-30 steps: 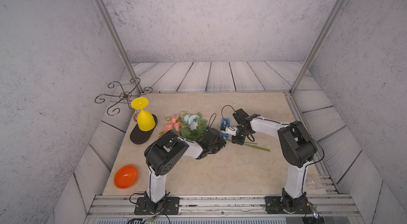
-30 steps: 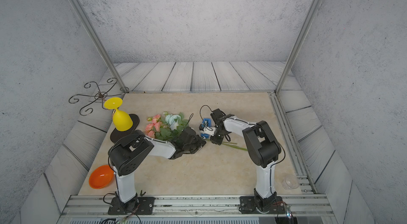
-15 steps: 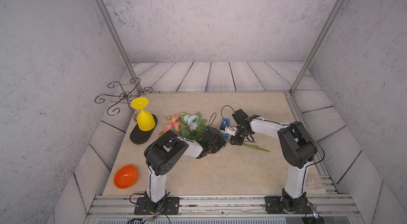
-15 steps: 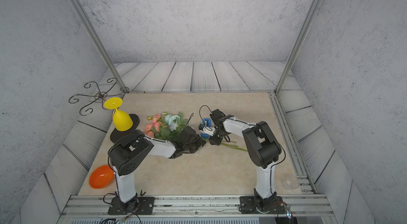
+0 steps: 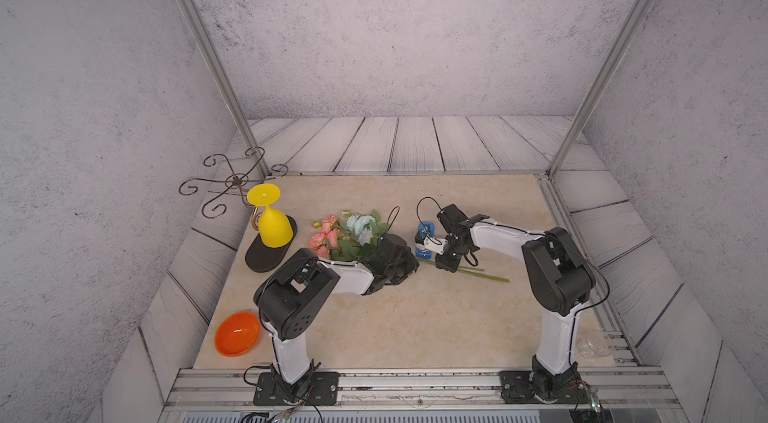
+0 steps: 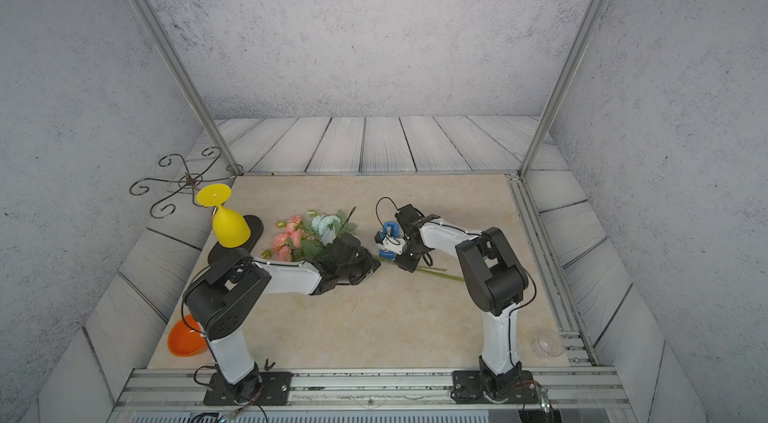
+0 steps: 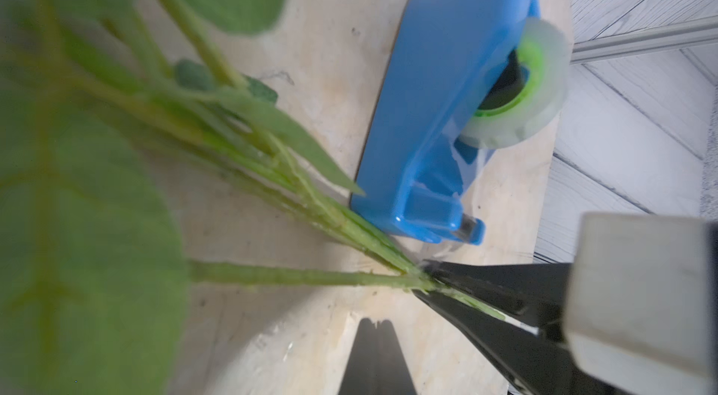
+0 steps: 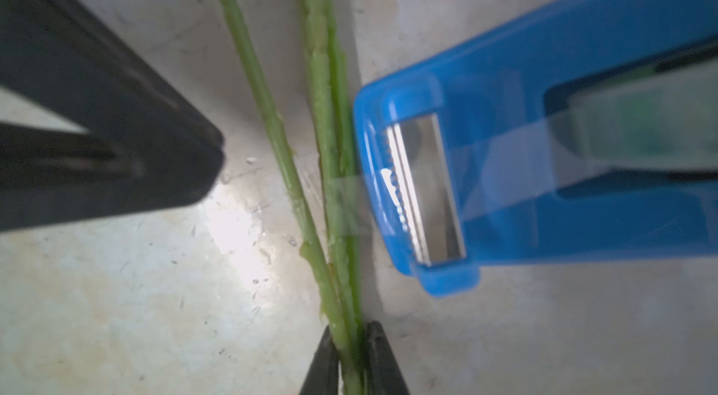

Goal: Wrap bouquets with tape
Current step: Stick the tape to the bouquet, then pick up the unwrapped bouquet from the center of the board.

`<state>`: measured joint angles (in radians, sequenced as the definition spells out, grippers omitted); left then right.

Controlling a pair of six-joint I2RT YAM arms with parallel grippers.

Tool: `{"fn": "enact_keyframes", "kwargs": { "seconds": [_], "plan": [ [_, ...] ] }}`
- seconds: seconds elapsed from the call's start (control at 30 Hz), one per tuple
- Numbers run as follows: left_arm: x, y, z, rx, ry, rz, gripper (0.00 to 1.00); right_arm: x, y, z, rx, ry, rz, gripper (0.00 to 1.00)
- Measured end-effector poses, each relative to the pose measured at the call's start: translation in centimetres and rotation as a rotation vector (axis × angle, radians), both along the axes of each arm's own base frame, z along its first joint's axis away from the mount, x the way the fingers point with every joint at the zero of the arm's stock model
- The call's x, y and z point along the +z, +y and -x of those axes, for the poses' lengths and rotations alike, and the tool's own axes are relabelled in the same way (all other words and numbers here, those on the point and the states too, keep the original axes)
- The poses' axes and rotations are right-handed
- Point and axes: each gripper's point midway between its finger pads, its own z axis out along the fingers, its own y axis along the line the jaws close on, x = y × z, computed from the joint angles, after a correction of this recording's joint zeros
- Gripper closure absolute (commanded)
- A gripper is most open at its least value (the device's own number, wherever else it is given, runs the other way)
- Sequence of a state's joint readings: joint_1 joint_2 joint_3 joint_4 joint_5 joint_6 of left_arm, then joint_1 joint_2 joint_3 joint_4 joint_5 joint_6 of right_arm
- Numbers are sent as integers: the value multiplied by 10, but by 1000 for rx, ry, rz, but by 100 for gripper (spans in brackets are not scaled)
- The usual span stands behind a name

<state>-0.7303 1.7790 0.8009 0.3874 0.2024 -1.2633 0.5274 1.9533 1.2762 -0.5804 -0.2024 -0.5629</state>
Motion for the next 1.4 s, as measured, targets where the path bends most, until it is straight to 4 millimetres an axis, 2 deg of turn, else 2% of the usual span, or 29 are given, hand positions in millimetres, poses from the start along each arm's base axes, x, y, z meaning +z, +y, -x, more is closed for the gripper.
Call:
{"fn": "enact_keyframes", "kwargs": {
  "seconds": [0.27, 0.5, 0.83, 0.9, 0.93, 1.2, 1.4],
  "plan": [
    [26, 27, -6, 47, -9, 45, 95, 0, -1, -1, -8, -5, 7, 99],
    [16, 50, -12, 101, 33, 21, 90, 1, 0, -1, -9, -10, 8, 100],
    [17, 49, -13, 117, 41, 44, 65, 2, 0, -1, -7, -33, 2, 100],
    [19, 48, -13, 115, 38, 48, 54, 2, 0, -1, -7, -32, 1, 100],
    [19, 47, -13, 116, 39, 51, 51, 2, 0, -1, -6, -32, 1, 100],
    [25, 39, -20, 111, 38, 59, 51, 3, 0, -1, -6, -30, -4, 100],
    [24, 32, -16, 100, 51, 59, 51, 3, 0, -1, -8, -29, -8, 100]
  ]
}}
